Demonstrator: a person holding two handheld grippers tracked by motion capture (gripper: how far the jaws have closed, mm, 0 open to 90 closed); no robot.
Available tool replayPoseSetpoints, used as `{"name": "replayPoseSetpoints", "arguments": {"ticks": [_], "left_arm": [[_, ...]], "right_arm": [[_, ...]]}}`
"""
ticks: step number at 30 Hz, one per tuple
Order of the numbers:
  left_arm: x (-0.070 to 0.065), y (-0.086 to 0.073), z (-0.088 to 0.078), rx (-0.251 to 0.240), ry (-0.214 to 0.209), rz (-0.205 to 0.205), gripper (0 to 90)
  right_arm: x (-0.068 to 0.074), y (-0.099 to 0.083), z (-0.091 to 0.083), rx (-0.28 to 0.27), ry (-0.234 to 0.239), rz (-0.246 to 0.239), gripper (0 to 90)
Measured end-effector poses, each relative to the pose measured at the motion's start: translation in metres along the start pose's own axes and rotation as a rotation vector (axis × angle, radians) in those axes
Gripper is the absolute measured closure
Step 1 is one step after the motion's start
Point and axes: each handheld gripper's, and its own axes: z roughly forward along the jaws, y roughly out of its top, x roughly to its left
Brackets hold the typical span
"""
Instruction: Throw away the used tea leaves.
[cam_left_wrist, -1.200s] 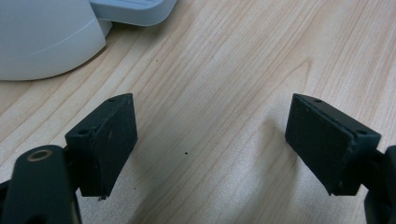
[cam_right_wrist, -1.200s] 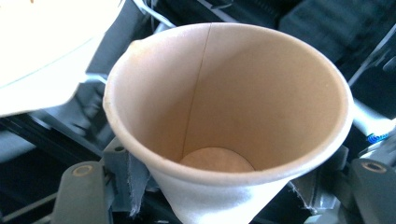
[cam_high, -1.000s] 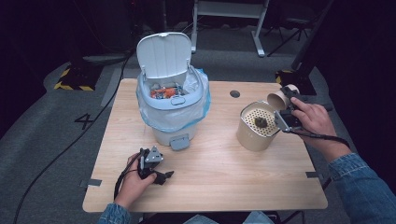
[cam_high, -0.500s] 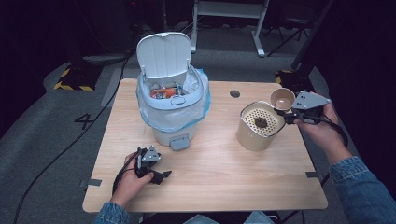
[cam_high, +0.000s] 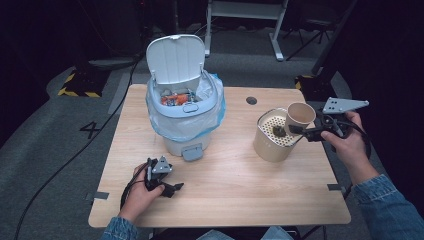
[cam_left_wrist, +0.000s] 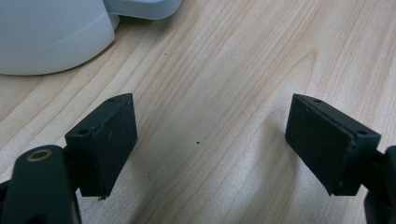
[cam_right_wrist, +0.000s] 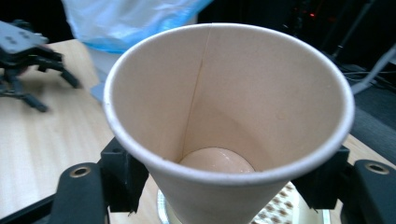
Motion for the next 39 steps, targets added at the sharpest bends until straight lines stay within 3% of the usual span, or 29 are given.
{"name": "replayPoseSetpoints", "arguments": {"ticks": [4,10,19,27,39], "left_arm": [[0.0,0.0,0.0,0.0,0.001,0.0,17.0],[0.0,0.0,0.0,0.0,0.0,0.0,17.0],[0.0,0.0,0.0,0.0,0.0,0.0,17.0],[0.0,0.0,0.0,0.0,0.0,0.0,17.0],[0.0,0.0,0.0,0.0,0.0,0.0,17.0]], "right_arm": [[0.017,0.0,0.001,-0.006,0.037,-0.02,29.6],[0.039,-0.005,0.008,0.011,0.052,-0.057,29.3],[0.062,-0.025,0.024,0.023,0.113,-0.025,28.9],[0.074,-0.05,0.039,0.029,0.148,0.008,28.6],[0.083,-0.085,0.059,0.093,0.141,0.042,28.6]]}}
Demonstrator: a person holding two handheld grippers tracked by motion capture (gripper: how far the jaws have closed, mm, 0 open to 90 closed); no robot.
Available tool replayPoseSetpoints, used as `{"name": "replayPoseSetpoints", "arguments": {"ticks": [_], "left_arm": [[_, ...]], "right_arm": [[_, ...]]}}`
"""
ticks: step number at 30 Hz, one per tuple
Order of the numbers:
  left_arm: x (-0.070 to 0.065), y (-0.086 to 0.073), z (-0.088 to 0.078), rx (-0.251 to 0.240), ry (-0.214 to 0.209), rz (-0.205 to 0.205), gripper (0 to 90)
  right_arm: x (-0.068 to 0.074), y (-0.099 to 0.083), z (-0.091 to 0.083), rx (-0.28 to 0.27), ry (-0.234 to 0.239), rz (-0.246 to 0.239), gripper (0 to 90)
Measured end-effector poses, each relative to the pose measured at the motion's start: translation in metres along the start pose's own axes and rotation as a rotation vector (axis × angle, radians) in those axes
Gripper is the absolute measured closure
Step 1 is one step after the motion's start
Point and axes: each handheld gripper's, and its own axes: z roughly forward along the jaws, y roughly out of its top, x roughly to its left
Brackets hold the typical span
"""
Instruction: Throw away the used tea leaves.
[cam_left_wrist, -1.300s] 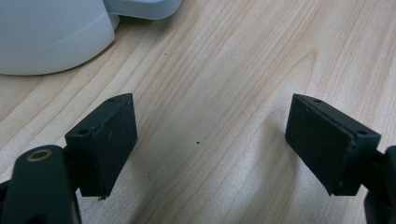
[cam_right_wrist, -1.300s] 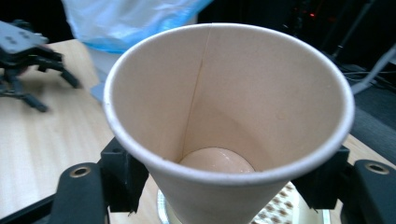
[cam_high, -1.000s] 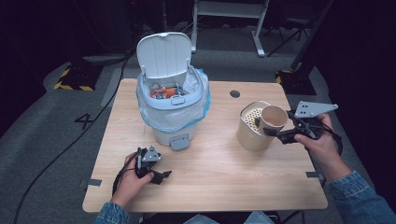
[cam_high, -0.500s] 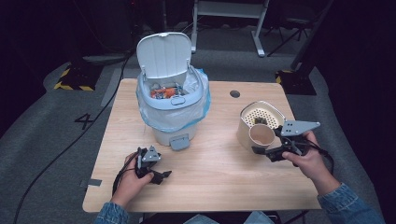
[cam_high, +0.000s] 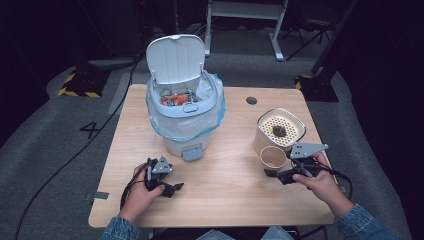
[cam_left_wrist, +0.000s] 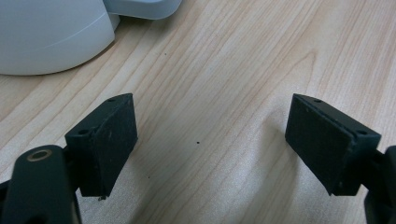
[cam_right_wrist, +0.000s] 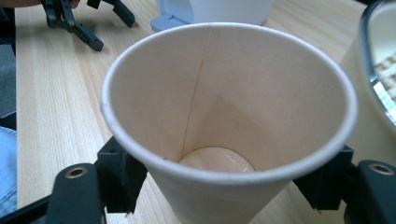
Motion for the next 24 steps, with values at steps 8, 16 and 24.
{"name": "replayPoseSetpoints", "arguments": {"ticks": [8,16,24], "left_arm": [[0.0,0.0,0.0,0.0,0.0,0.0,17.0],[0.0,0.0,0.0,0.0,0.0,0.0,17.0],[0.0,0.0,0.0,0.0,-0.001,0.0,16.9]], "right_arm": [[0.002,-0.023,0.014,0.041,-0.01,0.01,28.5],[0.006,-0.04,0.026,0.074,-0.039,-0.01,28.4],[0.005,-0.05,0.03,0.02,-0.019,0.033,28.2]]}}
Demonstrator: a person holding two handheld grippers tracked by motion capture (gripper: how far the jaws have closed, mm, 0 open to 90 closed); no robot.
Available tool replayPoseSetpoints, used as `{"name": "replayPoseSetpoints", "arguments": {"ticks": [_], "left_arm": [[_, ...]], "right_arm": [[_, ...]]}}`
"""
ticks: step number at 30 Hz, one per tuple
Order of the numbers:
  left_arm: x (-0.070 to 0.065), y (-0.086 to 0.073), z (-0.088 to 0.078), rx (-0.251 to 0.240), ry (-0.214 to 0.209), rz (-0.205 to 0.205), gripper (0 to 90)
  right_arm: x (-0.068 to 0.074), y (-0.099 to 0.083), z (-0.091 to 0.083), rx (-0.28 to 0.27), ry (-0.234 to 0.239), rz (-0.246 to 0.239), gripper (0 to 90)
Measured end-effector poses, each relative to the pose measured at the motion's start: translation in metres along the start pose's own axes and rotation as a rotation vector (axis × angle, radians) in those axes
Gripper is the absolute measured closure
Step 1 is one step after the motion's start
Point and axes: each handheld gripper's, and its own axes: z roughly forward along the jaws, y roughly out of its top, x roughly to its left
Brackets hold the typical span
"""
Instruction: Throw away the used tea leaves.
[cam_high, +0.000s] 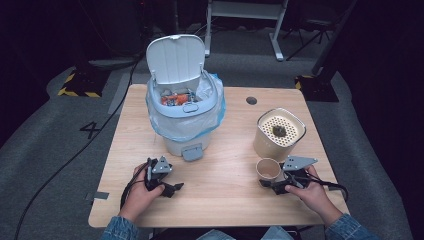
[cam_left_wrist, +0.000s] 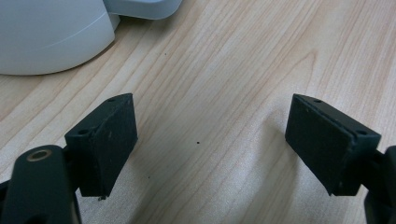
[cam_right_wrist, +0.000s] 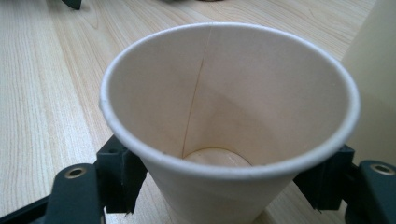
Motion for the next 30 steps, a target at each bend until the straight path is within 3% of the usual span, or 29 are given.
{"name": "replayPoseSetpoints", "arguments": {"ticks": [4,8,16,22,26,30], "left_arm": [[0.0,0.0,0.0,0.001,0.001,0.001,16.9],[0.0,0.0,0.0,0.001,0.002,0.001,16.9],[0.0,0.0,0.0,0.001,0.002,0.002,16.9],[-0.001,0.0,0.0,0.0,0.008,-0.007,16.9],[-0.003,0.0,0.0,0.0,0.023,-0.02,16.9],[-0.004,-0.001,-0.002,0.007,0.029,-0.026,17.0]], "right_arm": [[0.0,-0.003,0.0,0.01,0.005,-0.015,26.4],[0.001,-0.009,0.0,0.026,-0.002,-0.028,16.0],[0.002,-0.009,-0.012,0.029,-0.037,-0.046,15.9],[0.002,-0.009,-0.029,0.078,-0.039,-0.069,16.5],[0.004,-0.012,-0.042,0.131,-0.052,-0.062,18.5],[-0.003,-0.024,-0.049,0.119,-0.093,-0.007,20.0]]}}
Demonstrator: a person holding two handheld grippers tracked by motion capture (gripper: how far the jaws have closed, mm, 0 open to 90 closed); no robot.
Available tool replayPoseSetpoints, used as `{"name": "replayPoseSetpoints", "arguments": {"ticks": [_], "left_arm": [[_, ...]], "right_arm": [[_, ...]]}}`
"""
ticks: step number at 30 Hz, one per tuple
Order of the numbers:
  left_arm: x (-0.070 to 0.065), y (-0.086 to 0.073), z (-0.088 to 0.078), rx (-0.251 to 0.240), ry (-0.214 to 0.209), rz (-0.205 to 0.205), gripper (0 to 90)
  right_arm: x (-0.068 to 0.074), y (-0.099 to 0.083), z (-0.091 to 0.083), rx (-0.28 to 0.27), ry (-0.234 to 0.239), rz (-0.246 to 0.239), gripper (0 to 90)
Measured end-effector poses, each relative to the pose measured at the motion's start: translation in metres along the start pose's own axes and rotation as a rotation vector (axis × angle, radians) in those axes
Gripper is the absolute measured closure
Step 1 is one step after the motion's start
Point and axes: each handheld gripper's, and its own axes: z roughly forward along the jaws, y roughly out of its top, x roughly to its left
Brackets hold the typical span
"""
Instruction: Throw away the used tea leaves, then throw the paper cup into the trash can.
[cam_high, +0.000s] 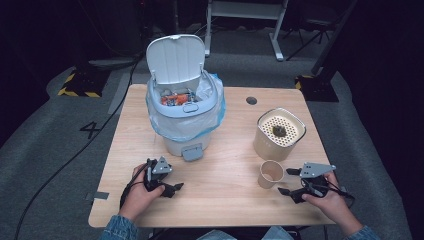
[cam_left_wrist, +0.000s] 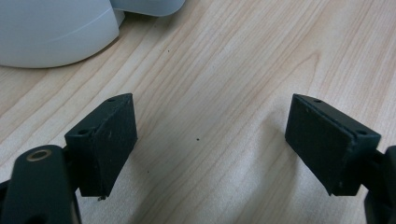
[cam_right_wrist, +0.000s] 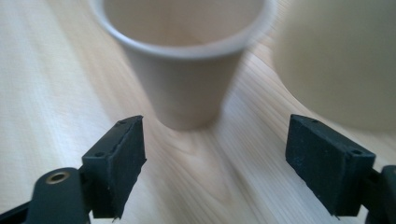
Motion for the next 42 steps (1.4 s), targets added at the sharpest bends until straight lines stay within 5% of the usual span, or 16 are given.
{"name": "replayPoseSetpoints", "arguments": {"ticks": [7,13,20,27,32,42], "left_arm": [[-0.001,0.0,-0.002,0.014,0.012,-0.013,17.5],[-0.003,0.001,-0.005,0.018,0.015,-0.036,19.0],[-0.002,0.003,-0.014,-0.034,0.031,-0.067,19.7],[-0.001,0.018,-0.04,-0.087,0.062,-0.054,20.0],[0.002,0.033,-0.064,-0.148,0.05,-0.098,20.0],[0.014,0.055,-0.105,-0.216,0.062,-0.057,21.4]], "right_arm": [[-0.013,-0.026,0.002,-0.017,-0.089,0.119,21.6],[-0.013,-0.034,0.007,-0.006,-0.113,0.141,19.6],[-0.013,-0.034,0.008,-0.004,-0.12,0.145,19.4],[-0.013,-0.034,0.008,-0.004,-0.12,0.145,19.3],[-0.013,-0.034,0.008,-0.004,-0.12,0.145,19.3],[-0.013,-0.034,0.008,-0.004,-0.121,0.145,19.2]]}}
